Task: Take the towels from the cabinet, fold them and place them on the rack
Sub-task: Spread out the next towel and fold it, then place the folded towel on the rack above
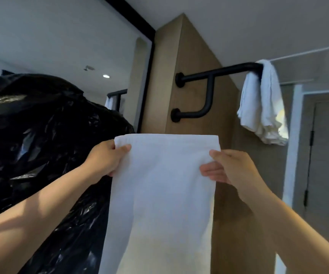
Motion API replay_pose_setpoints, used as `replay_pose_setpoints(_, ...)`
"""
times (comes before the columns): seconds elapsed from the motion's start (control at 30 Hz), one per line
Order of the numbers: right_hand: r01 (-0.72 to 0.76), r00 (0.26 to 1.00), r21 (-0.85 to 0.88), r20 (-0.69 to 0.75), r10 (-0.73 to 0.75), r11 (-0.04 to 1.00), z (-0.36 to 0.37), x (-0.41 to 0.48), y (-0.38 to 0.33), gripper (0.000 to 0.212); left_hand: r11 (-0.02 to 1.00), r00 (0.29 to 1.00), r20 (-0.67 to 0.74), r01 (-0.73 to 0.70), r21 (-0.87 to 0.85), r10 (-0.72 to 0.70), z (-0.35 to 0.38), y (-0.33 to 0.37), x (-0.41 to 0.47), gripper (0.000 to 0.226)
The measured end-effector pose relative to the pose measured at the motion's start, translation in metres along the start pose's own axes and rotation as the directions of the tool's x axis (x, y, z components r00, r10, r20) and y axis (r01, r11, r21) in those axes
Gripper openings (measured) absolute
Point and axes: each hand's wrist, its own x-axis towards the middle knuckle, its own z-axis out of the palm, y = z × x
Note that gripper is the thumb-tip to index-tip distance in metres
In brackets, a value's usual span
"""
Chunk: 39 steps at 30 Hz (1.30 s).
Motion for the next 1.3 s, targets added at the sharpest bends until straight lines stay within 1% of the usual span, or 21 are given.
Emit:
replay_pose_setpoints(0.07, 0.053, 0.998, 0.077, -0.037, -0.05, 0.996, -0.006, 0.007, -0.011, 0.012, 0.955, 0.995, 0.076, 0.082, -0.285, -0.063, 0.006, 0.019, 0.01, 0.017)
replay_pose_setpoints(0.1, 0.101, 0.993, 0.07, -0.07, -0.096, 0.992, -0.01, 0.01, -0.016, 0.012, 0.928, 0.995, 0.078, 0.082, -0.363, -0.057, 0.009, 0.029, 0.016, 0.014)
replay_pose_setpoints(0.13, 0.161, 0.983, 0.039, -0.094, -0.157, 0.986, -0.014, 0.014, -0.022, 0.012, 0.905, 0.998, 0.056, 0.051, -0.422, -0.03, 0.012, 0.038, 0.022, 0.013)
replay_pose_setpoints(0.2, 0.28, 0.953, -0.069, -0.099, -0.286, 0.957, -0.022, 0.022, -0.035, 0.011, 0.854, 0.999, -0.009, -0.048, -0.518, 0.05, 0.02, 0.058, 0.037, 0.01)
replay_pose_setpoints(0.3, 0.405, 0.898, -0.233, -0.081, -0.433, 0.884, -0.036, 0.038, -0.053, 0.007, 0.795, 0.987, -0.051, -0.152, -0.587, 0.151, 0.032, 0.086, 0.064, 0.009)
replay_pose_setpoints(0.33, 0.435, 0.881, -0.281, -0.062, -0.468, 0.856, -0.04, 0.046, -0.059, 0.01, 0.781, 0.981, -0.072, -0.185, -0.597, 0.177, 0.037, 0.095, 0.075, 0.01)
replay_pose_setpoints(0.37, 0.461, 0.864, -0.34, -0.038, -0.502, 0.82, -0.044, 0.054, -0.064, 0.019, 0.768, 0.974, -0.105, -0.221, -0.601, 0.199, 0.042, 0.104, 0.085, 0.01)
replay_pose_setpoints(0.43, 0.498, 0.828, -0.452, -0.003, -0.56, 0.74, -0.051, 0.071, -0.074, 0.046, 0.738, 0.955, -0.167, -0.294, -0.607, 0.244, 0.054, 0.123, 0.103, 0.014)
replay_pose_setpoints(0.47, 0.507, 0.815, -0.495, 0.008, -0.58, 0.705, -0.055, 0.081, -0.079, 0.054, 0.718, 0.945, -0.191, -0.326, -0.615, 0.266, 0.061, 0.132, 0.111, 0.018)
replay_pose_setpoints(0.5, 0.517, 0.799, -0.523, 0.012, -0.601, 0.677, -0.059, 0.092, -0.082, 0.057, 0.704, 0.934, -0.211, -0.356, -0.615, 0.288, 0.066, 0.141, 0.118, 0.021)
replay_pose_setpoints(0.6, 0.537, 0.756, -0.586, 0.015, -0.655, 0.607, -0.071, 0.122, -0.087, 0.057, 0.689, 0.917, -0.256, -0.4, -0.605, 0.307, 0.081, 0.16, 0.139, 0.026)
replay_pose_setpoints(0.7, 0.55, 0.719, -0.632, 0.024, -0.695, 0.547, -0.078, 0.148, -0.092, 0.064, 0.69, 0.912, -0.264, -0.41, -0.597, 0.313, 0.092, 0.171, 0.158, 0.035)
replay_pose_setpoints(0.77, 0.552, 0.694, -0.666, 0.032, -0.72, 0.502, -0.081, 0.164, -0.098, 0.065, 0.684, 0.904, -0.268, -0.426, -0.592, 0.332, 0.097, 0.178, 0.169, 0.036)
replay_pose_setpoints(0.9, 0.559, 0.662, -0.695, 0.045, -0.748, 0.452, -0.083, 0.191, -0.112, 0.068, 0.639, 0.851, -0.304, -0.522, -0.564, 0.427, 0.105, 0.196, 0.19, 0.037)
replay_pose_setpoints(1.0, 0.557, 0.63, -0.724, 0.05, -0.775, 0.406, -0.082, 0.208, -0.122, 0.067, 0.62, 0.827, -0.328, -0.56, -0.549, 0.457, 0.106, 0.209, 0.21, 0.039)
replay_pose_setpoints(1.07, 0.544, 0.629, -0.727, 0.021, -0.777, 0.42, -0.08, 0.218, -0.131, 0.063, 0.619, 0.824, -0.341, -0.565, -0.546, 0.452, 0.106, 0.217, 0.224, 0.04)
replay_pose_setpoints(1.13, 0.517, 0.646, -0.73, -0.011, -0.763, 0.447, -0.079, 0.228, -0.142, 0.059, 0.619, 0.826, -0.348, -0.563, -0.548, 0.443, 0.108, 0.225, 0.237, 0.04)
replay_pose_setpoints(1.23, 0.454, 0.685, -0.762, -0.032, -0.728, 0.461, -0.081, 0.241, -0.156, 0.052, 0.629, 0.839, -0.344, -0.545, -0.554, 0.423, 0.12, 0.231, 0.253, 0.037)
replay_pose_setpoints(1.3, 0.409, 0.722, -0.785, -0.033, -0.692, 0.464, -0.083, 0.249, -0.161, 0.055, 0.639, 0.846, -0.331, -0.533, -0.555, 0.419, 0.129, 0.231, 0.263, 0.036)
